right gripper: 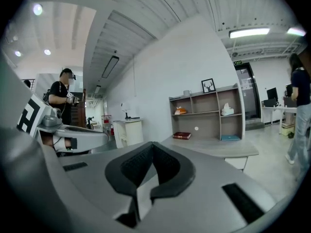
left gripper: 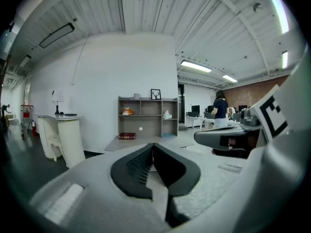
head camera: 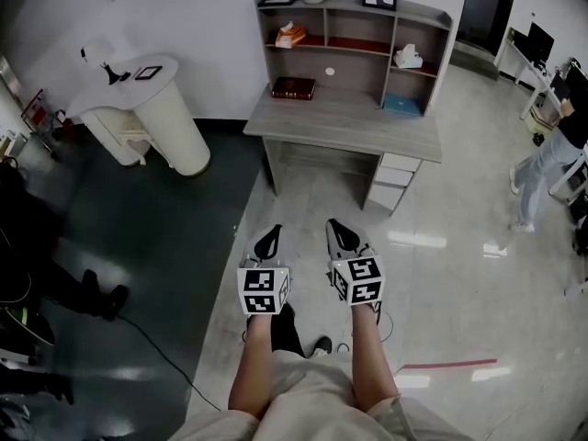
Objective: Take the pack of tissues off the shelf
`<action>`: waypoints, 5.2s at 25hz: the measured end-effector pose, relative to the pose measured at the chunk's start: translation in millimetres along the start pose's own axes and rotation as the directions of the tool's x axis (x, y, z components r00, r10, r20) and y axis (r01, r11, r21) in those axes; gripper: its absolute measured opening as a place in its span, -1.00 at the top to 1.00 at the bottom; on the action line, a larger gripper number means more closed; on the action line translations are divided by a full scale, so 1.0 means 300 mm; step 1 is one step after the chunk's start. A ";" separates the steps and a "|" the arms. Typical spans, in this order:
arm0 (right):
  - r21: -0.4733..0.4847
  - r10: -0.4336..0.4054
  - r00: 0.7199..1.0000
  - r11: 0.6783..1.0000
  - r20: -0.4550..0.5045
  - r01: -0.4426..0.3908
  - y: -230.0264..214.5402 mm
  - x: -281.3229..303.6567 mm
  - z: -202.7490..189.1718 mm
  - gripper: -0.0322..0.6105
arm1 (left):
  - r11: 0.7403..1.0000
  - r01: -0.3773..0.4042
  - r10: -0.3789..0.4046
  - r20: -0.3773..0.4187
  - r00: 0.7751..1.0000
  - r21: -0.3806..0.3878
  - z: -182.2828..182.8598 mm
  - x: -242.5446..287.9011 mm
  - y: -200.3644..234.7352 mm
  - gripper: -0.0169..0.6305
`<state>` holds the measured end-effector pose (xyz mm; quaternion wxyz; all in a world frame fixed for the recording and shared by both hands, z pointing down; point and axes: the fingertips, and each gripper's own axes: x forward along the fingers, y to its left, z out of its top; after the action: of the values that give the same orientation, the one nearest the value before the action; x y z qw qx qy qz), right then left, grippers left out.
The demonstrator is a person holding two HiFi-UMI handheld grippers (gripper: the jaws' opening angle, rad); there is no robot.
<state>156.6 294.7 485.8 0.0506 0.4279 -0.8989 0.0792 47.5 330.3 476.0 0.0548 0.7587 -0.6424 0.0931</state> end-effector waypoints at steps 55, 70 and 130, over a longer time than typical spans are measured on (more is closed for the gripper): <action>0.064 -0.124 0.987 0.989 -0.106 0.132 -0.515 1.199 0.152 0.84 | 0.979 0.184 -0.186 -0.014 0.983 -0.090 0.187 1.255 0.702 0.92; 0.056 -0.006 0.993 0.998 -0.115 0.013 -0.653 1.595 0.204 0.84 | 0.993 0.047 -0.049 -0.015 0.999 -0.106 0.260 1.575 0.940 0.92; -0.128 0.196 0.981 0.973 0.003 -0.194 -1.013 2.772 0.612 0.59 | 0.971 -0.189 0.179 -0.081 0.981 -0.144 0.439 2.504 1.352 0.92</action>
<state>-134.1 -561.1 467.6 0.0628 0.3343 -0.9401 0.0230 -224.6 -489.3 491.7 0.1248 0.6859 -0.7130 0.0744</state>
